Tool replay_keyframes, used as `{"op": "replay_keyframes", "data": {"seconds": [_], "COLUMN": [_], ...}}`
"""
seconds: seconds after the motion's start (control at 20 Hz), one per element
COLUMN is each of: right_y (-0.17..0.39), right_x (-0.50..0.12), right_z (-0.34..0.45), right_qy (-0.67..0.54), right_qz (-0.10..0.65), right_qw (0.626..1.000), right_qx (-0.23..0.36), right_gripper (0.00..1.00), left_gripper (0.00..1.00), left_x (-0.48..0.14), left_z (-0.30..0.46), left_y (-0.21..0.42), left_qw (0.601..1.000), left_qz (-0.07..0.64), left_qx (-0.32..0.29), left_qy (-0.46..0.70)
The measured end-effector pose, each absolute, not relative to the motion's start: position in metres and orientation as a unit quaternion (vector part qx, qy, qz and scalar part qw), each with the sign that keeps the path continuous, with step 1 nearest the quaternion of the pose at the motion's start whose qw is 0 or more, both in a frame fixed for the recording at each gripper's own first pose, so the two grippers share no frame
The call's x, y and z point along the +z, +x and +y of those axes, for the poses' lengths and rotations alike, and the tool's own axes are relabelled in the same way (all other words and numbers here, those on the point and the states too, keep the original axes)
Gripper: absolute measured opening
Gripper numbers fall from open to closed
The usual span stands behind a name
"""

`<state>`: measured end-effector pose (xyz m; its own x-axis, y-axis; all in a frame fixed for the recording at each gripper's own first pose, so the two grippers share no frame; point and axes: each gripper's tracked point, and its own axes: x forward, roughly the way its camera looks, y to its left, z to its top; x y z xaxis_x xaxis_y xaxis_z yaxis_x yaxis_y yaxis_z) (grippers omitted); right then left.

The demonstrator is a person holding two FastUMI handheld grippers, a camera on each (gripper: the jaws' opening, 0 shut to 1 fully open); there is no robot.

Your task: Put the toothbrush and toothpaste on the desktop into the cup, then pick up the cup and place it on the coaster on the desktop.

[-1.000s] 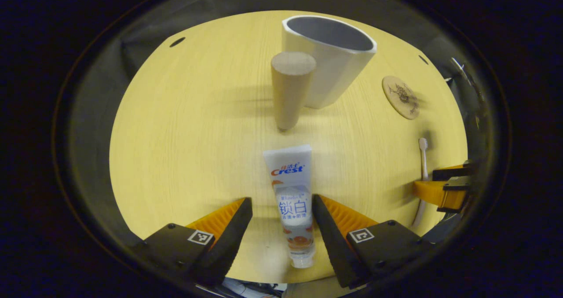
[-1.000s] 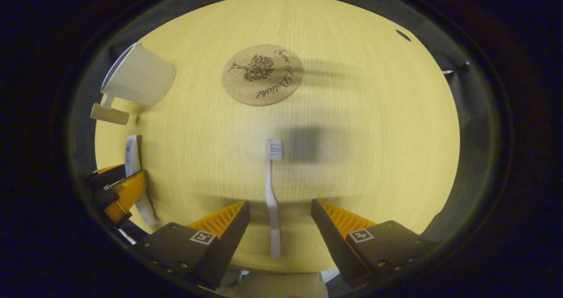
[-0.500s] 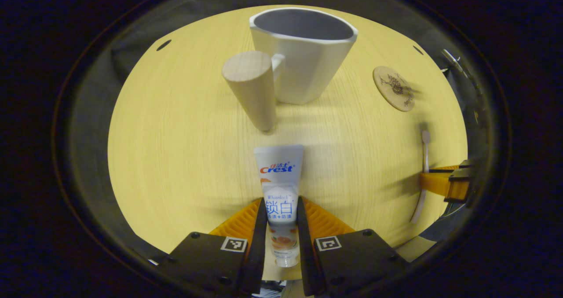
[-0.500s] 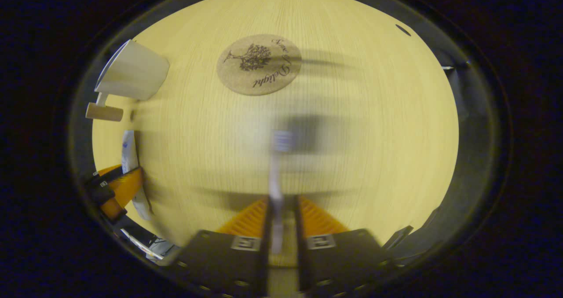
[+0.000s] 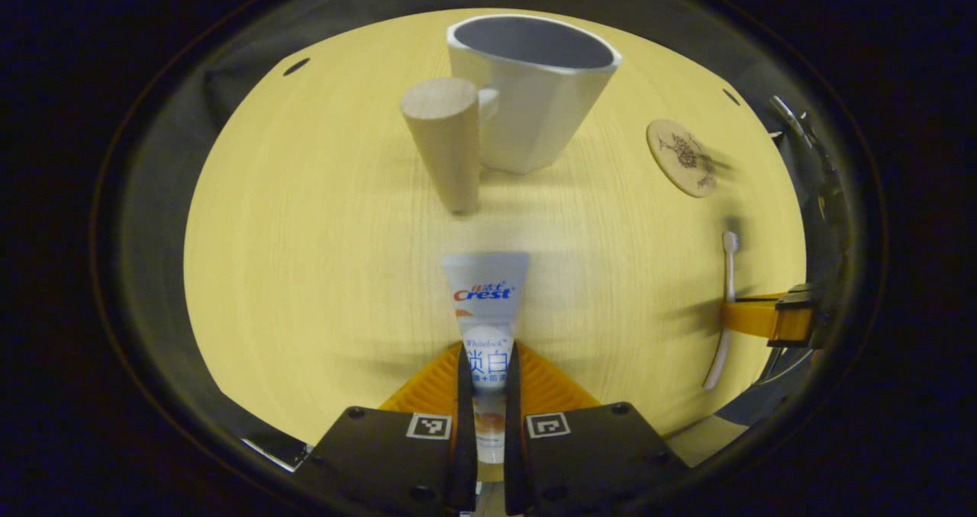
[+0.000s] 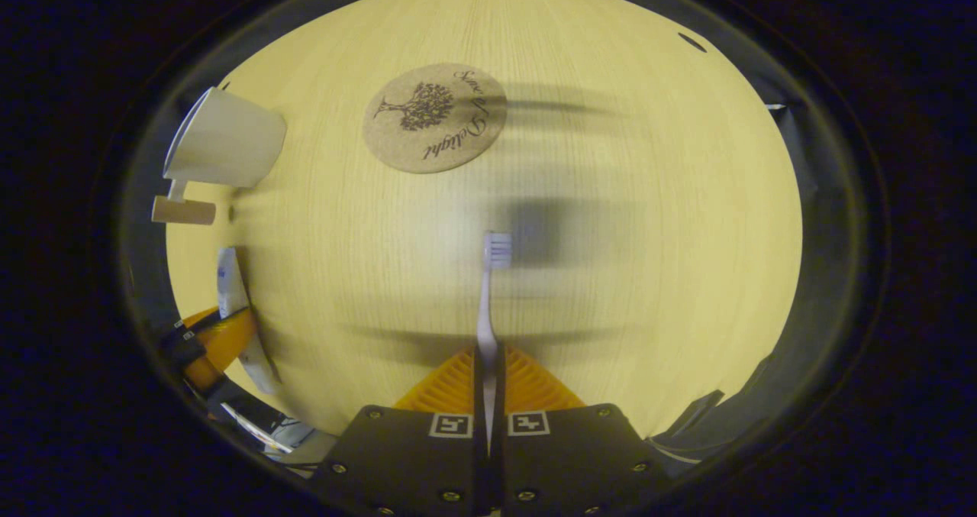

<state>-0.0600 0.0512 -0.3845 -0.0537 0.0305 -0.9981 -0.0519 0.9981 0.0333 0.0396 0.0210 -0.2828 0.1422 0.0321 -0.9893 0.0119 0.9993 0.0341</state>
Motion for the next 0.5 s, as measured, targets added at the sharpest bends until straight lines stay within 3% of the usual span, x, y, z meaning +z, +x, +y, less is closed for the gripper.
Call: {"op": "replay_keyframes", "data": {"seconds": [0.5], "right_y": [-0.060], "right_x": [-0.385], "right_z": [0.051], "right_qy": [-0.017], "right_qz": [0.720], "right_qw": [0.693], "right_qx": [0.040], "right_gripper": [0.02], "left_gripper": [0.21], "left_x": [-0.135], "left_z": [0.029], "left_y": [0.032], "left_qw": [0.796], "left_qz": [0.604], "left_qx": [0.021], "left_qy": [-0.034]}}
